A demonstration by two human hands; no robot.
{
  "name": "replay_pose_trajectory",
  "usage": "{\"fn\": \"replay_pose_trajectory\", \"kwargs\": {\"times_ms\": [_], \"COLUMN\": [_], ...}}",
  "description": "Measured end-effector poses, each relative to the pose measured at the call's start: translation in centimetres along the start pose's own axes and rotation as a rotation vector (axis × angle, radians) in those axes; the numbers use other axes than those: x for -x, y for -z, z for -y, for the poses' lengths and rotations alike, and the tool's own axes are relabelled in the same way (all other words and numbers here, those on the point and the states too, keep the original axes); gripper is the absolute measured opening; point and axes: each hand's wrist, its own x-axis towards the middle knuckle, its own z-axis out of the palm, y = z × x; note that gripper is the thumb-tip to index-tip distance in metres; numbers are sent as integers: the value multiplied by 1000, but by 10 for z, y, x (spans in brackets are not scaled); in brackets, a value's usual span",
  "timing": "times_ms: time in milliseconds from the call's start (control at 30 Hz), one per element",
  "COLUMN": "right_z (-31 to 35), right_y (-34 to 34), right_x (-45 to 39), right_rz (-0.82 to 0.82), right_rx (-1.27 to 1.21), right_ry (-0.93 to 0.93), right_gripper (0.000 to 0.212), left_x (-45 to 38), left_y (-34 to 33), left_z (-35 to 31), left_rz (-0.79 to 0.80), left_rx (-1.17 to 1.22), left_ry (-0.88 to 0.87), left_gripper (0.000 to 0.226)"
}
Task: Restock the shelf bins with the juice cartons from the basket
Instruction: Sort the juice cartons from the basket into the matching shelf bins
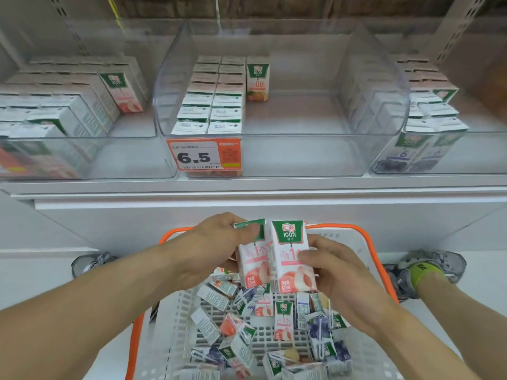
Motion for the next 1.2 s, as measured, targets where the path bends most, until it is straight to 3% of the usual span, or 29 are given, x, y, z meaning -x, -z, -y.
{"fn": "replay_pose_trajectory", "kwargs": {"times_ms": [133,267,400,467,567,767,833,933,1033,1100,1200], "right_z": [7,9,12,15,15,7,10,14,20,28,43], "right_y": [-1,-3,-6,-7,-8,-8,-9,-10,-9,-15,-37], "right_x": [4,8,13,15,18,18,19,19,18,17,14], "right_rz": [-18,-11,17,3,-18,20,37,28,44,151,316], "right_rx": [72,89,120,194,329,439,446,475,437,366,415], "right_ry": [47,66,108,160,243,273,268,260,236,226,270], "right_gripper": [28,33,33,32,28,23,24,32,63,85,87], "left_x": [-2,-2,1,5,8,9,9,13,20,30,44], "left_y": [-6,-9,-11,-14,-17,-12,-8,1,12,24,46], "left_z": [0,2,0,-2,0,6,4,-3,-13,-20,-26], "left_rz": [-5,20,164,215,188,102,90,105,189,251,276], "left_rx": [73,83,52,31,60,29,-53,-185,-270,-312,-365], "left_ry": [-8,-30,-86,-129,-157,-161,-180,-222,-303,-352,-391], "left_gripper": [35,41,66,67,60,78,72,63,55,56,66]}}
